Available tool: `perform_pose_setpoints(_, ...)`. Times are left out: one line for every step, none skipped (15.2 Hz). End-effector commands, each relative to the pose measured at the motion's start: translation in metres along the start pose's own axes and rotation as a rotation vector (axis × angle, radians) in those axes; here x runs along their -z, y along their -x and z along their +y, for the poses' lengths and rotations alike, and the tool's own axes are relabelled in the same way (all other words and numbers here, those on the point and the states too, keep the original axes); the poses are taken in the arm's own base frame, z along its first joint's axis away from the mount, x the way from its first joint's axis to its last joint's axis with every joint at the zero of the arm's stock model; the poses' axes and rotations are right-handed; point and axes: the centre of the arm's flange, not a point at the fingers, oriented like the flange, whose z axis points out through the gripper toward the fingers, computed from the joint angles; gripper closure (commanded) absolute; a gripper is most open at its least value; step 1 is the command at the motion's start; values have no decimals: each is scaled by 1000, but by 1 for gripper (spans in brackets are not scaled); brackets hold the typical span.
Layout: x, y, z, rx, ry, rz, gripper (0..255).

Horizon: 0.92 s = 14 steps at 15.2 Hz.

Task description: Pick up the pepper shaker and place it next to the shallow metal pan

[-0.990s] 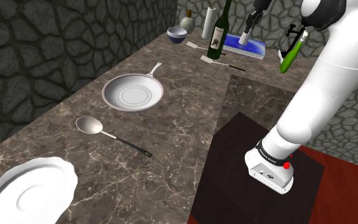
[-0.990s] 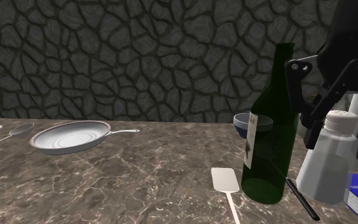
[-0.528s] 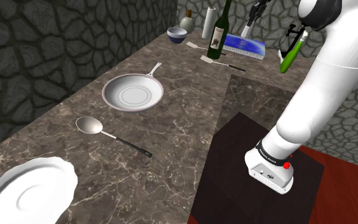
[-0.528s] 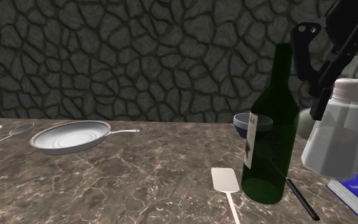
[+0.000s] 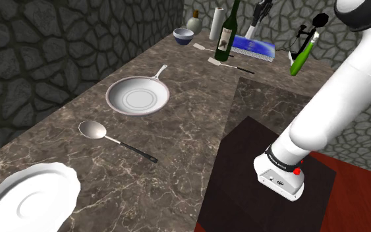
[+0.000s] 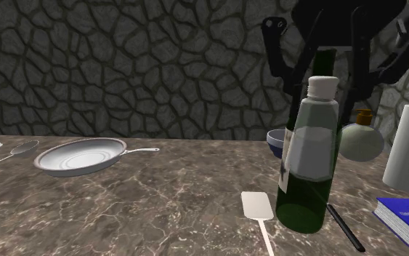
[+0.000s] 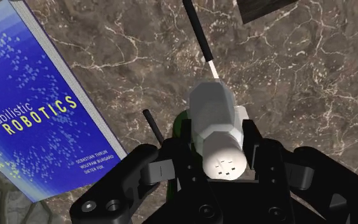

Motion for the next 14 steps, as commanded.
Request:
perform_pose_setpoints(-2,5,-26,0,2,-1,255)
perform_pose_setpoints(-2,6,-40,0,2,-1,255)
perform_pose_setpoints(-2,7,-53,0,2,-1,255)
perform_pose_setpoints(-3,8,-66,0,2,-1,255)
perform_pose_setpoints(-3,9,-79,0,2,-1,255)
perform_pose_setpoints(-4,10,-92,0,2,-1,255)
perform_pose_setpoints(-4,11,-105,0,2,-1,255)
perform_pose_setpoints(-5,12,-119,0,2,-1,255)
perform_pose_setpoints(-5,13,-132,0,2,-1,255)
perform_pose_setpoints(-6,13,-145,0,2,-1,255)
perform_pose_setpoints(-6,14,-158,0,2,-1,255)
perform_pose_setpoints(-7,15,-171,0,2,-1,255)
perform_pose_setpoints(-7,16,-184,0,2,-1,255)
perform_pose_setpoints(-8,17,-198,0,2,-1,255)
